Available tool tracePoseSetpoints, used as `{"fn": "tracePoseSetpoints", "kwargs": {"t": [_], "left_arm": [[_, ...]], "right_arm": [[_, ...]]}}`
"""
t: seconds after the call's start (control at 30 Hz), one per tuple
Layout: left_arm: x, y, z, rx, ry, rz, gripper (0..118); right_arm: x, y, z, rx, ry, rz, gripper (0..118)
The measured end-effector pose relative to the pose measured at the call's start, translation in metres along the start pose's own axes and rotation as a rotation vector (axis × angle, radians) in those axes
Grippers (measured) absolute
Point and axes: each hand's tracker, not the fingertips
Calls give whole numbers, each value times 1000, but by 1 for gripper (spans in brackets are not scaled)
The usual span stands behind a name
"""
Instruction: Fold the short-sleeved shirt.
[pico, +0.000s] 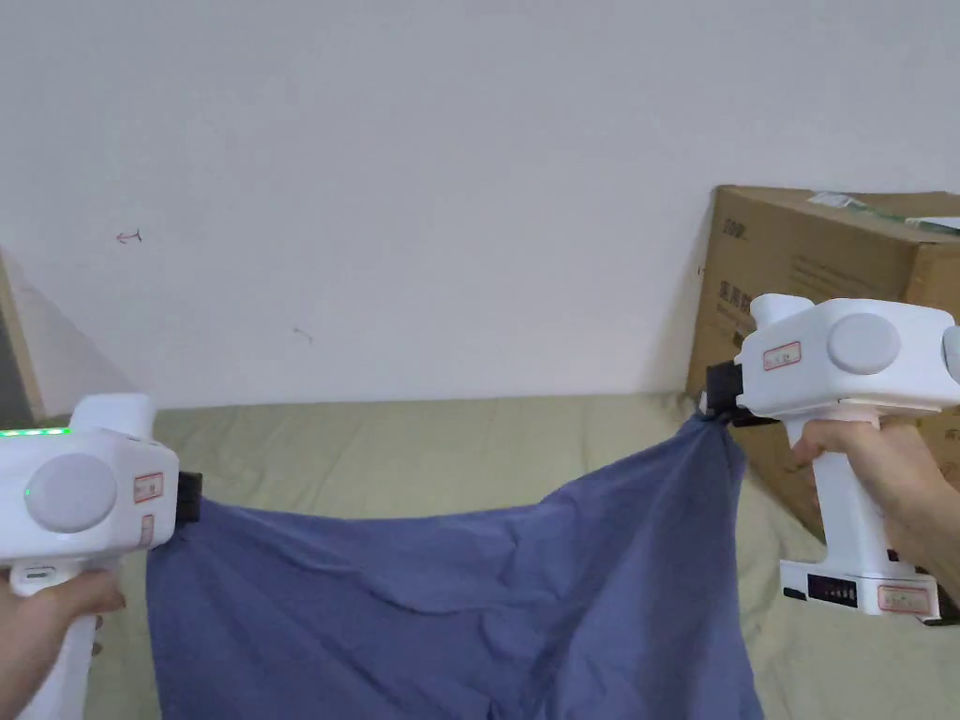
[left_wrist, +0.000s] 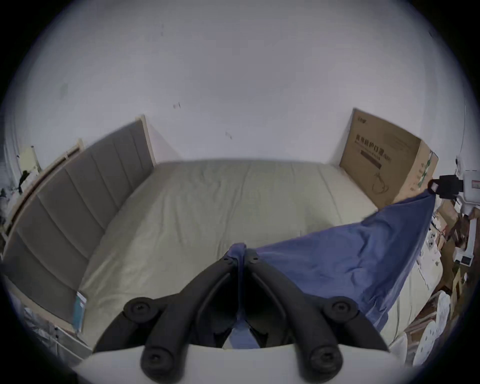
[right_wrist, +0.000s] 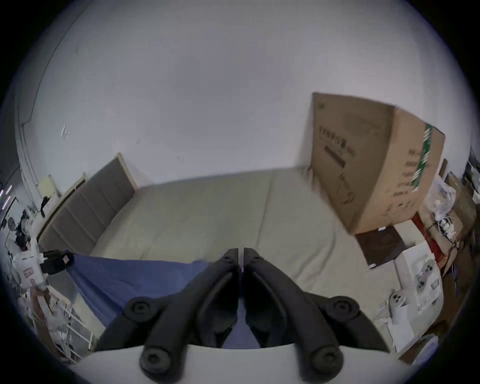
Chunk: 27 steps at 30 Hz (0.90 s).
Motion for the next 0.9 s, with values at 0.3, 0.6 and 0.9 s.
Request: {"fn": "tracePoseSetpoints", "kwargs": {"t": [0.3,0.6,0.9], "left_arm": [[5,106,43,189,42,-41,3],[-22,187,2,231,126,6,2],[-29,260,-51,325,153,28,2]], "right_arm": [[24,82,60,163,-65,-112,2],[37,167,41,224,-111,-114,2],[30,240,-14,307,-45,-70,2]]}}
